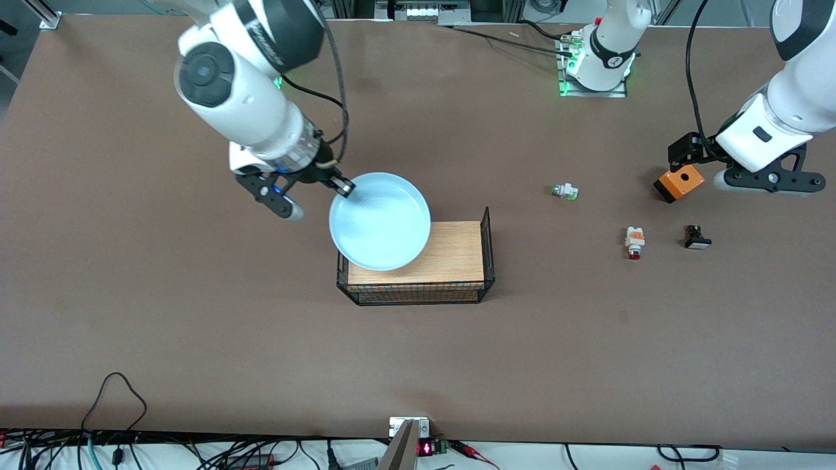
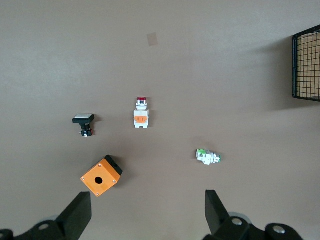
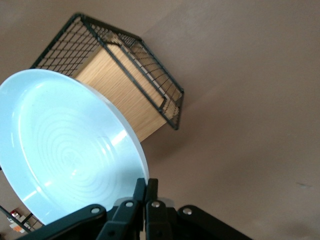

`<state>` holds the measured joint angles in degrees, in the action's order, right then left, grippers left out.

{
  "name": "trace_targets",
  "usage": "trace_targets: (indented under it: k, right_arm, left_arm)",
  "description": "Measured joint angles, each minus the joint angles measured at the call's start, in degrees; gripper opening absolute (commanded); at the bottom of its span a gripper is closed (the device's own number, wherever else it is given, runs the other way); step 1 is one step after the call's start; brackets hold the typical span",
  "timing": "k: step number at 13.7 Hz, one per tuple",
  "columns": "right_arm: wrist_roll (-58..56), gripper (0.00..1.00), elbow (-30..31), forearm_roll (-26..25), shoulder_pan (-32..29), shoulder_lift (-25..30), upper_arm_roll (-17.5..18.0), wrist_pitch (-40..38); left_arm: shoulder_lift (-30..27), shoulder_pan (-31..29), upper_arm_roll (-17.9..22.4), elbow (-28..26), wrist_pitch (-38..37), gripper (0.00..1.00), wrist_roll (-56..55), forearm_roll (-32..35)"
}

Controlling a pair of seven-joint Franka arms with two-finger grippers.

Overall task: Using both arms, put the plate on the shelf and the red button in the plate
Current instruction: 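Lower the plate onto the wooden tray while the left gripper reaches the button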

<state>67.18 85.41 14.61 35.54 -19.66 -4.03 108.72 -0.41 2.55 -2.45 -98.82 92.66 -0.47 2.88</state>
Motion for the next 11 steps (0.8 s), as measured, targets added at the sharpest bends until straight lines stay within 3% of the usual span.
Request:
trace_targets:
  k: [11]
  right_arm:
    - [3.7, 0.0, -0.1, 1.1, 2.0, -7.1, -0.1, 6.7]
  left_arm:
    - [0.6, 0.0, 0.0, 0.0, -2.8, 1.0, -0.2, 0.0]
